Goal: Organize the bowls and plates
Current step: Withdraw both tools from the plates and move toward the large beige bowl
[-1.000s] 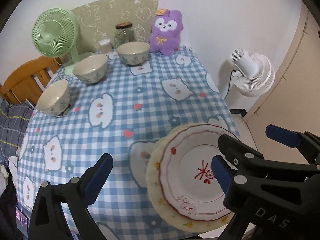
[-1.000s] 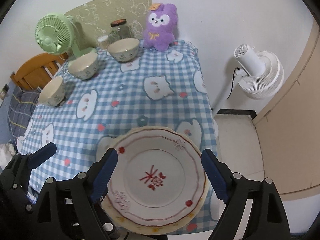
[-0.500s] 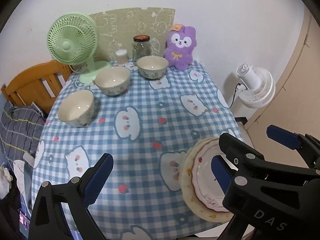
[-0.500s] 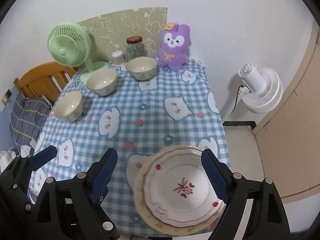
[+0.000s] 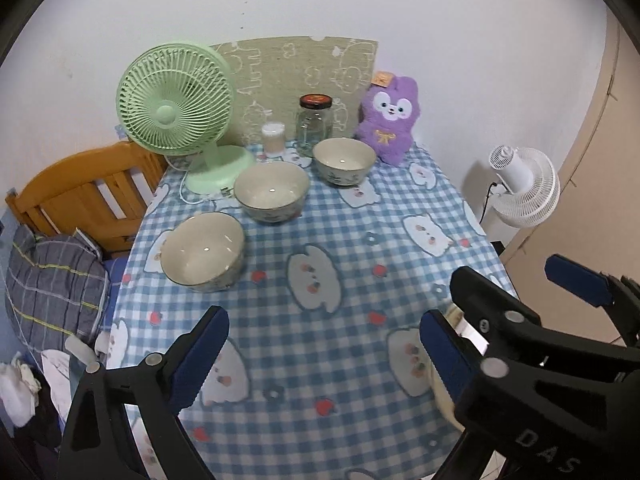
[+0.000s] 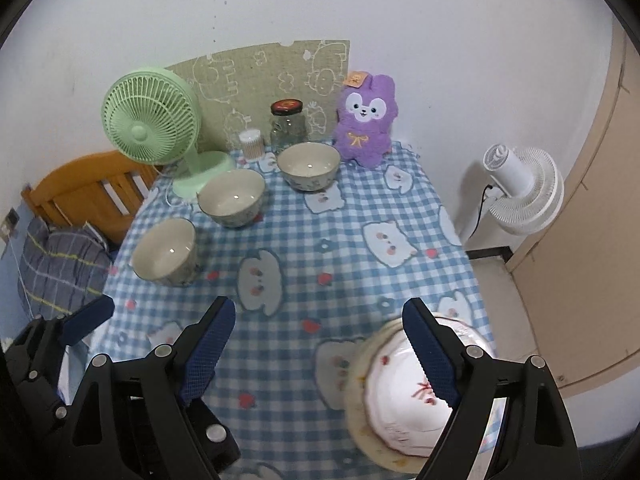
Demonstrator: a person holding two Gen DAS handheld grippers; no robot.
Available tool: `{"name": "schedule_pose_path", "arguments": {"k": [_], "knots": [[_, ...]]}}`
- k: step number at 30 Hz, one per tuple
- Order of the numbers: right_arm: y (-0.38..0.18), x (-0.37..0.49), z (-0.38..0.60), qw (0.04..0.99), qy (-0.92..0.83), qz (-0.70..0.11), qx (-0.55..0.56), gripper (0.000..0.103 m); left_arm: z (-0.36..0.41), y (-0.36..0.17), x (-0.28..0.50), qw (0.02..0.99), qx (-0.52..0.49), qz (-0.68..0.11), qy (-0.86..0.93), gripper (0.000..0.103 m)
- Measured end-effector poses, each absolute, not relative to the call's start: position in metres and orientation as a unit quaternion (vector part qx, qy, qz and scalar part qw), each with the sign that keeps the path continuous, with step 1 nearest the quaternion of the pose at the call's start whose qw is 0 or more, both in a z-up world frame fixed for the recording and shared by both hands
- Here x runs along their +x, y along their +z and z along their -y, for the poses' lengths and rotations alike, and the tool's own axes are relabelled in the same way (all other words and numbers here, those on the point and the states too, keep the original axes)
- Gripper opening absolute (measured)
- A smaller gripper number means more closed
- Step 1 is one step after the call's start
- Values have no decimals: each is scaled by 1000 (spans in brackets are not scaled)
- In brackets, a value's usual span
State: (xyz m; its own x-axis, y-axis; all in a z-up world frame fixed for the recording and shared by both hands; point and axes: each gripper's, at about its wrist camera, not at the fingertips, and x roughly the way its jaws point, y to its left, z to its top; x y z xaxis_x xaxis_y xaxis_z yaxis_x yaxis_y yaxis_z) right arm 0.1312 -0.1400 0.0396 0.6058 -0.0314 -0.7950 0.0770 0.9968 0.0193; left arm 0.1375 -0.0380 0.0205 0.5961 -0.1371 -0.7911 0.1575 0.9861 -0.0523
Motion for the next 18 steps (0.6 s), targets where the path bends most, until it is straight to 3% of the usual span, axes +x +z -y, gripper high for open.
{"name": "schedule_pose_path", "arguments": {"k": [5, 8, 18], "knots": [[38, 146, 117, 893, -35, -448, 27, 88, 10, 17, 152, 893, 8, -444, -75, 95], [33, 154, 106, 890, -35, -452, 38, 88, -3, 14, 161, 892, 11, -446, -71, 85], [15, 184, 69, 889, -45, -454, 43, 87, -42, -2, 193, 888, 12, -453, -83, 85]]}}
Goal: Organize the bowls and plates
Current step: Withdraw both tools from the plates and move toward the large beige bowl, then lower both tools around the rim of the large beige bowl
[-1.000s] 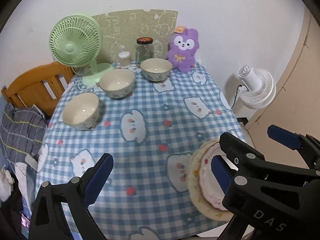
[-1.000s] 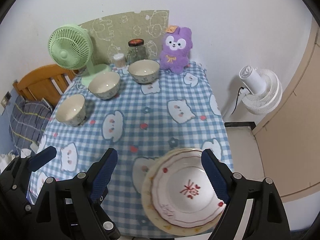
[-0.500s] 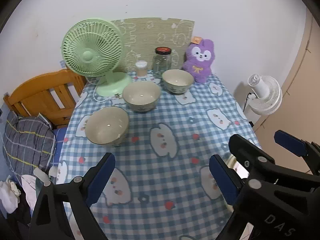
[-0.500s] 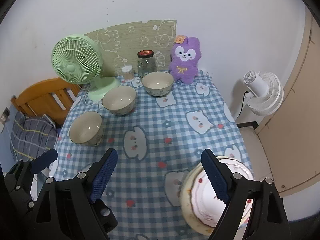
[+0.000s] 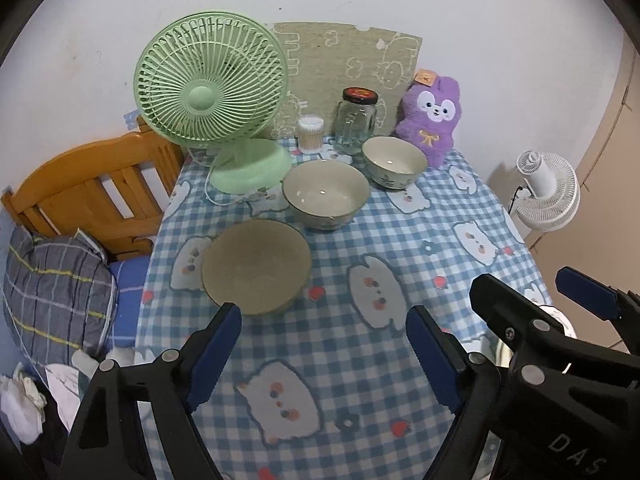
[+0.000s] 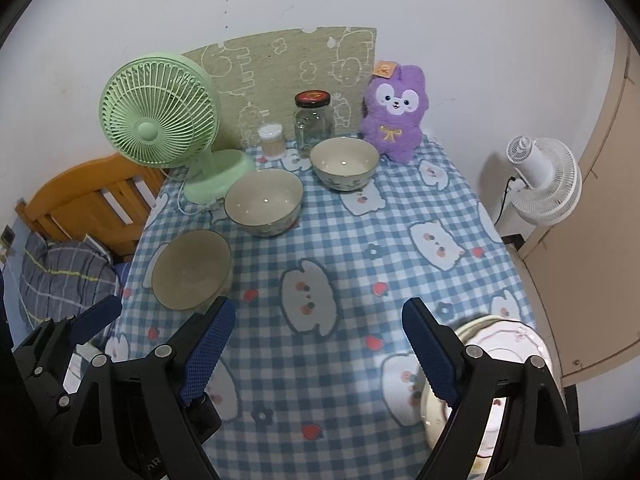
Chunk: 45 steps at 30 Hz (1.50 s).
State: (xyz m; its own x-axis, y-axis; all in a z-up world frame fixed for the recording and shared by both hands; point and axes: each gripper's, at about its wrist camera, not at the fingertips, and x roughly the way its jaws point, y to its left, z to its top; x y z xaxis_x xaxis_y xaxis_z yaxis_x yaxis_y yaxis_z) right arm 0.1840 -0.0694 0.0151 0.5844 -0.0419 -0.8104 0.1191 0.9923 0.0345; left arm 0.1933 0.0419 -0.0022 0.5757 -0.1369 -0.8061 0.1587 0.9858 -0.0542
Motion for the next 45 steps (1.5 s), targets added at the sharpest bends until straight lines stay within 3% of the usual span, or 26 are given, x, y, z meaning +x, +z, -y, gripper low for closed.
{"name": "schedule_pose_path", "arguments": {"k": [30, 35, 38, 44, 45], "knots": [[-87, 274, 5, 863, -44, -501, 49, 76, -100, -99, 279, 868, 6, -496, -37, 78], [-99, 282, -1, 859, -49, -508, 40, 66, -99, -106, 281, 873, 29, -486, -18, 78], [-102, 284, -4, 857, -44, -511, 44, 66, -101, -109, 283, 873, 33, -487, -19, 77], [-108, 291, -15, 855, -30, -516, 52, 63, -113, -117, 289, 861, 4, -508, -24, 69], [-109, 292, -16, 854, -30, -517, 50, 59, -114, -118, 290, 860, 0, -510, -25, 66]]}}
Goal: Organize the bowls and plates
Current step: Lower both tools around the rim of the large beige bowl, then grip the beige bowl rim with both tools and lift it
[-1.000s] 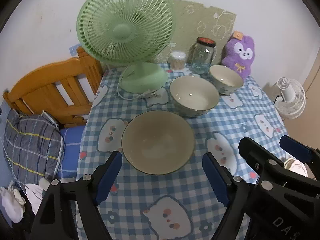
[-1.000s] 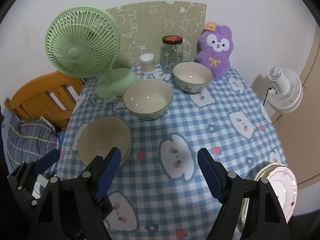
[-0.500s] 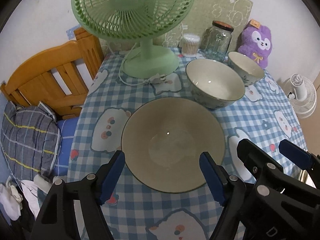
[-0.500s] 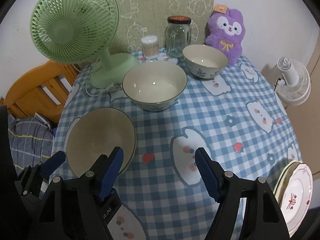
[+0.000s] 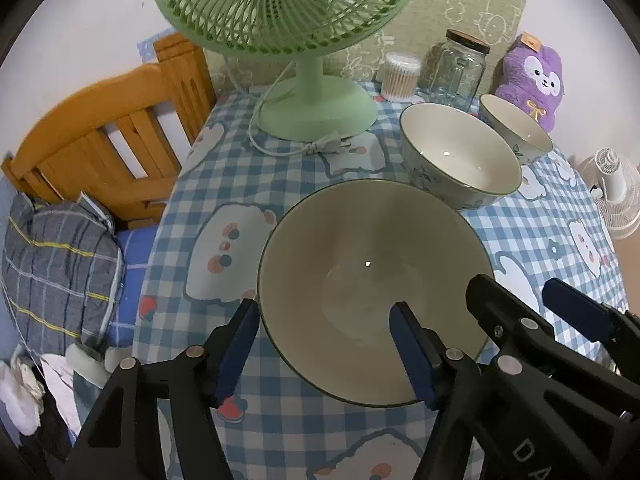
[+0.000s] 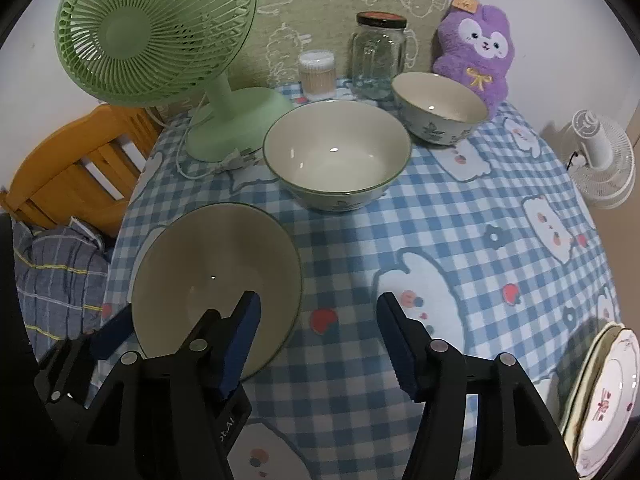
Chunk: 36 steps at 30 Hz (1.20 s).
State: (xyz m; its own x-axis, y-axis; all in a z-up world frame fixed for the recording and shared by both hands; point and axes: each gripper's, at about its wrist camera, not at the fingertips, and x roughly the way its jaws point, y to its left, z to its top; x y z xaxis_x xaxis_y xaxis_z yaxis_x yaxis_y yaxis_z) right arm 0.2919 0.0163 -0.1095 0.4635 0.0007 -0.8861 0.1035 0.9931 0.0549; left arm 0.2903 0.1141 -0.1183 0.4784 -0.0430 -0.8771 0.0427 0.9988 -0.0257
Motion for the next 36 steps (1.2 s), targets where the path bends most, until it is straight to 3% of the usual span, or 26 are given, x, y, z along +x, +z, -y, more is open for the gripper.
{"name": "schedule_pose_path", "arguments": {"k": [3, 9, 13, 14, 19, 36], "knots": [[-115, 296, -19, 849, -28, -526, 47, 52, -117, -125, 294, 854, -2, -520, -24, 47], [-126, 301, -18, 838, -31, -541, 59, 35, -119, -132, 296, 853, 0, -522, -22, 38], [-131, 305, -20, 836, -28, -543, 65, 32, -121, -136, 299, 849, -2, -527, -23, 33], [-132, 307, -21, 835, -23, -546, 64, 27, -123, -137, 299, 848, -7, -529, -27, 33], [-136, 311, -27, 831, -14, -552, 66, 18, -129, -140, 302, 846, -15, -533, -25, 21], [-126, 295, -17, 830, -16, -556, 52, 15, -121, -135, 289, 840, -11, -541, -26, 20]]}}
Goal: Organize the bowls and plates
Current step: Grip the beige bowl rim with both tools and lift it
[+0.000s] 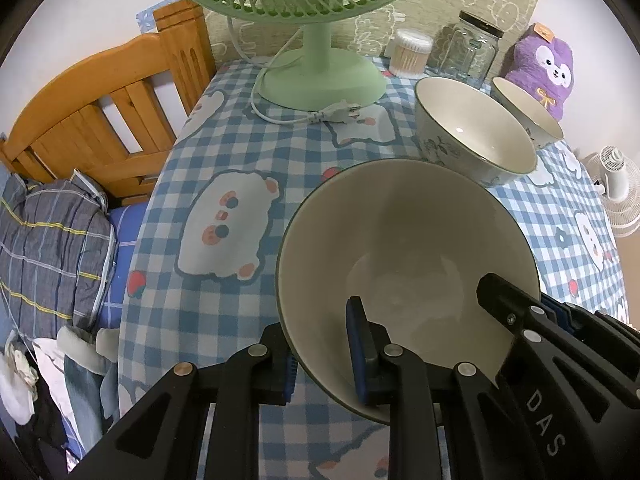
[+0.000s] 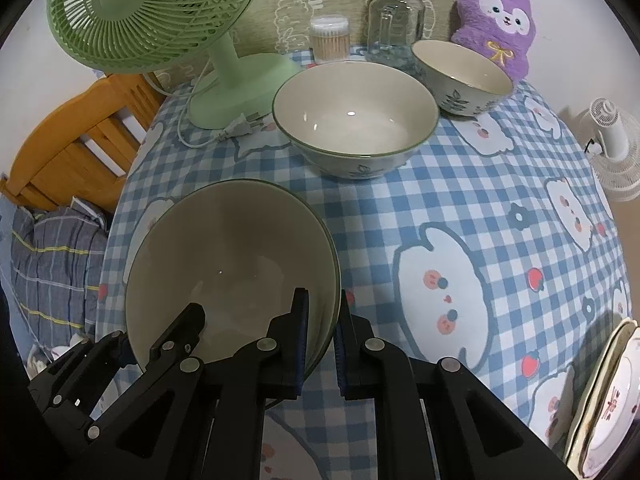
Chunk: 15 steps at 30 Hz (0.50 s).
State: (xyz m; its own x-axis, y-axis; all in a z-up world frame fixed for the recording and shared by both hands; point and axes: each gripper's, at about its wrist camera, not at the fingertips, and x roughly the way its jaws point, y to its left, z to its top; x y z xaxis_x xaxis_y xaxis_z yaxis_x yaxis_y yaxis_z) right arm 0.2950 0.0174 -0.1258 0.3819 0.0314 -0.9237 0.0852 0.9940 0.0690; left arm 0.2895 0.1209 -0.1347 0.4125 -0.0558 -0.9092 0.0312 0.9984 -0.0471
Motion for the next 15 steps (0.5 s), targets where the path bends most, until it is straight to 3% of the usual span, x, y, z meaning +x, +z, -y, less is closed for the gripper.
{"name": "schedule_pose_path", "arguments": {"k": [15], "knots": [[-90, 246, 18, 842, -14, -538, 41, 15, -85, -102, 247, 851, -18, -524, -28, 20]]}}
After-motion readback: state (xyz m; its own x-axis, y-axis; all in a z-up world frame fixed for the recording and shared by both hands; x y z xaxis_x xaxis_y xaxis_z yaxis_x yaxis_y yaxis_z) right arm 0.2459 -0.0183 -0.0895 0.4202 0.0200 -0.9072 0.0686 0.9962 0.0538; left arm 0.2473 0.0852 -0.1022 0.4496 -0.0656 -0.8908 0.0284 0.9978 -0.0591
